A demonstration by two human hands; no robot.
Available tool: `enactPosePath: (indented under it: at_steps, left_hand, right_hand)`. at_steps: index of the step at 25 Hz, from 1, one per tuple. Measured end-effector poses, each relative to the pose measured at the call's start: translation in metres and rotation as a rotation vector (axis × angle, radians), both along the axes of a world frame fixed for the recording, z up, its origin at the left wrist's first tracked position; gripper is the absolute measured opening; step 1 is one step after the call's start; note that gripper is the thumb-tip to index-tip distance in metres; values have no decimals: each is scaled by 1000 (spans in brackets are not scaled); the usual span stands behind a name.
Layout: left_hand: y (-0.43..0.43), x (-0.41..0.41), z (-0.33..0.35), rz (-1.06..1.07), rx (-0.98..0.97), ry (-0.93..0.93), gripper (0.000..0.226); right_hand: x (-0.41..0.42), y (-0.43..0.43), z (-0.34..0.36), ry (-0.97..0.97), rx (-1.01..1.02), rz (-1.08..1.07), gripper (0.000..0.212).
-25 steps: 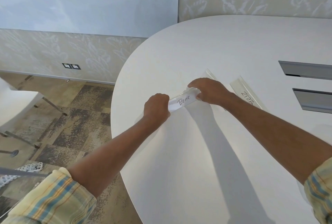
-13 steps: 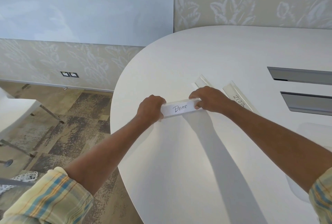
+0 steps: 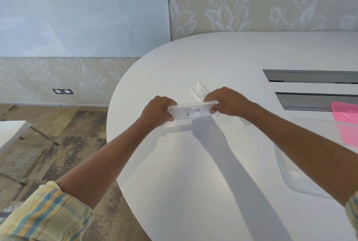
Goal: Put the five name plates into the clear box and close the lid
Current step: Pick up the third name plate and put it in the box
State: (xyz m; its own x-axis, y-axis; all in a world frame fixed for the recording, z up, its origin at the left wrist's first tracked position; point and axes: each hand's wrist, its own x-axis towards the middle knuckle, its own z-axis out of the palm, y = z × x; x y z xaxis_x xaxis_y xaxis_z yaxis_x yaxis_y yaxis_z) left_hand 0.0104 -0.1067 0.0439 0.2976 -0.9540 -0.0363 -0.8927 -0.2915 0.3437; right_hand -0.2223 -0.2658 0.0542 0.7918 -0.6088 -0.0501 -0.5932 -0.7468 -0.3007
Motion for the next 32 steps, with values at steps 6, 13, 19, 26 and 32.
enactPosePath:
  at_steps: [6, 13, 19, 26, 32]
  left_hand:
    - [-7, -43, 22, -76, -95, -1, 60]
    - [-20, -116, 48, -195, -137, 1, 55]
    - [-33, -191, 61, -289, -157, -3, 50]
    - [-48, -271, 60, -380, -174, -4, 47]
    - [-62, -321, 47, -438, -219, -11, 49]
  right_hand:
    - [-57, 0, 30, -21, -20, -57, 36]
    - [-147, 0, 59, -73, -28, -147, 38]
    - [-235, 2, 75, -78, -35, -232, 40]
    - [-324, 11, 74, -86, -45, -312, 34]
    - [-374, 9, 61, -61, -52, -370, 41]
